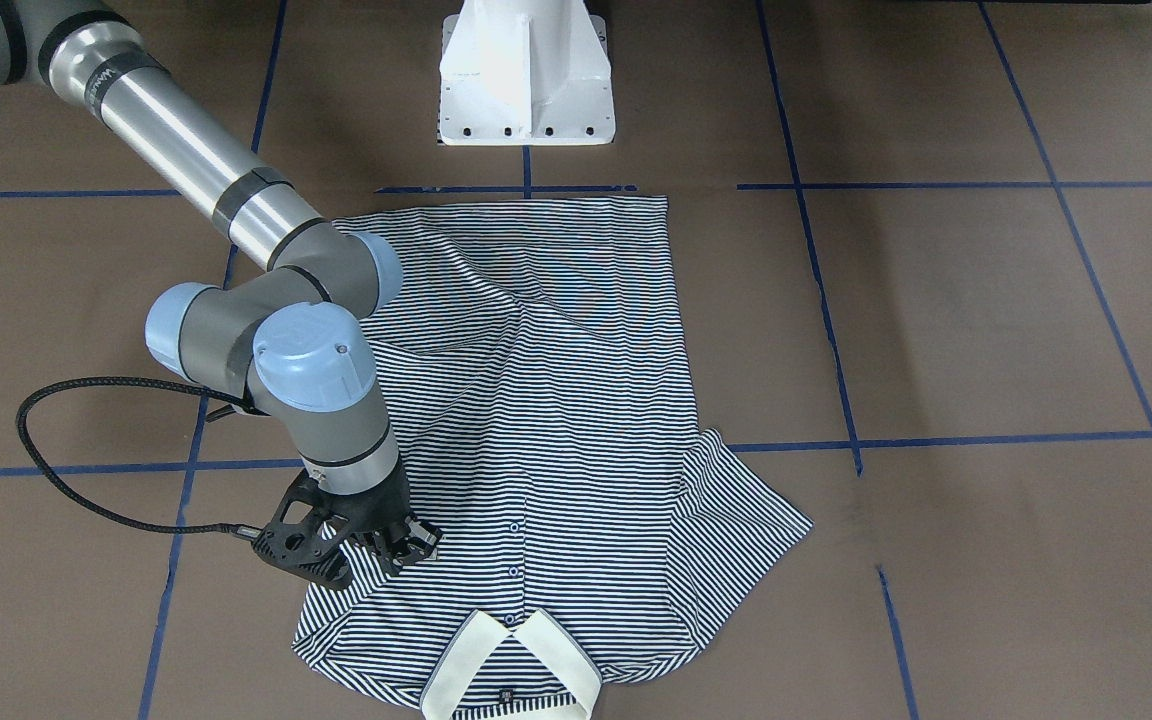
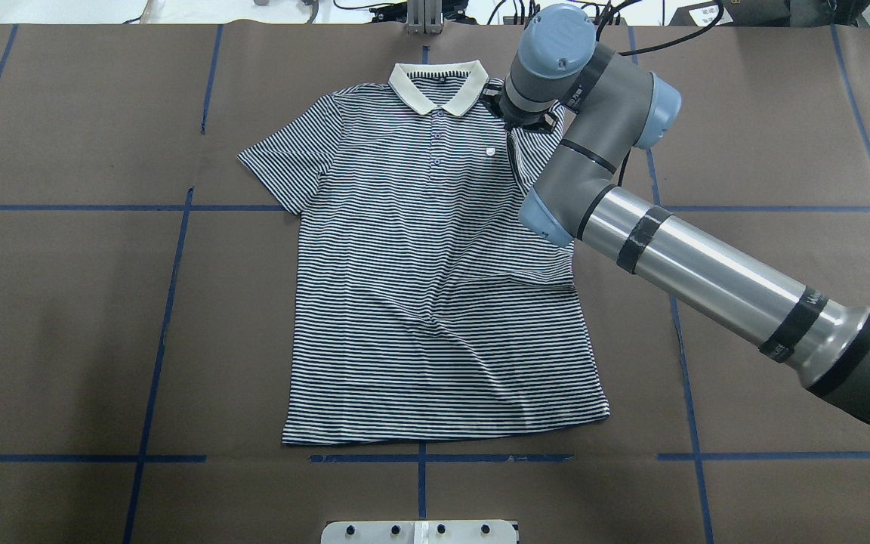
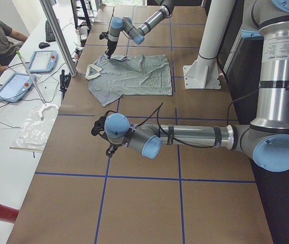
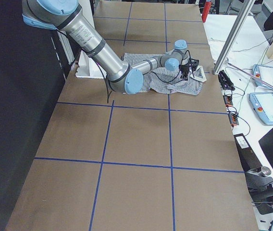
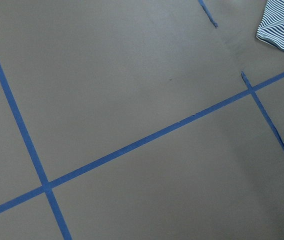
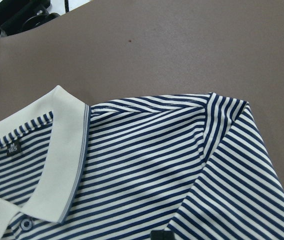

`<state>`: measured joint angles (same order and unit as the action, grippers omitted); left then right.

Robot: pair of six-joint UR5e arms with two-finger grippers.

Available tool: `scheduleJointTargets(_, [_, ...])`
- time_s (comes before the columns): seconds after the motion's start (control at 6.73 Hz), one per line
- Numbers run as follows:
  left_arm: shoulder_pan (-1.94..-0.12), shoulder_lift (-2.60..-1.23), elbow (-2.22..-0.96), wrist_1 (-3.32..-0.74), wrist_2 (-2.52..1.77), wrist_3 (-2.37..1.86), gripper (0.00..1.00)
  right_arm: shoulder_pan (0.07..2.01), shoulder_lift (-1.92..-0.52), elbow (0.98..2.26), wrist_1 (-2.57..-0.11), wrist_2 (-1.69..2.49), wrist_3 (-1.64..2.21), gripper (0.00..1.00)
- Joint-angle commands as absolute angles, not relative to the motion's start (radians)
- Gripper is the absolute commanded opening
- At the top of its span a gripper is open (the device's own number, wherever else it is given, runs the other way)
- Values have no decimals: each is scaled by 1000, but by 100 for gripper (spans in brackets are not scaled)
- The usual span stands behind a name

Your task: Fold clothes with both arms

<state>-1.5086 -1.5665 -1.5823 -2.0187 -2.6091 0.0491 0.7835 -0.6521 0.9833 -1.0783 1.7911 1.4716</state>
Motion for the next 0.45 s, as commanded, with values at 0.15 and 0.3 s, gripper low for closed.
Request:
scheduleJointTargets(0.15, [-1403, -1682, -1585, -2026, -2597, -156, 100, 764, -666, 1033, -1075, 1759, 1451, 100])
scheduleJointTargets(0.3, [-1332, -1748, -1572, -2067, -2580, -402, 100, 767, -704, 1133, -1091, 1766, 1463, 100])
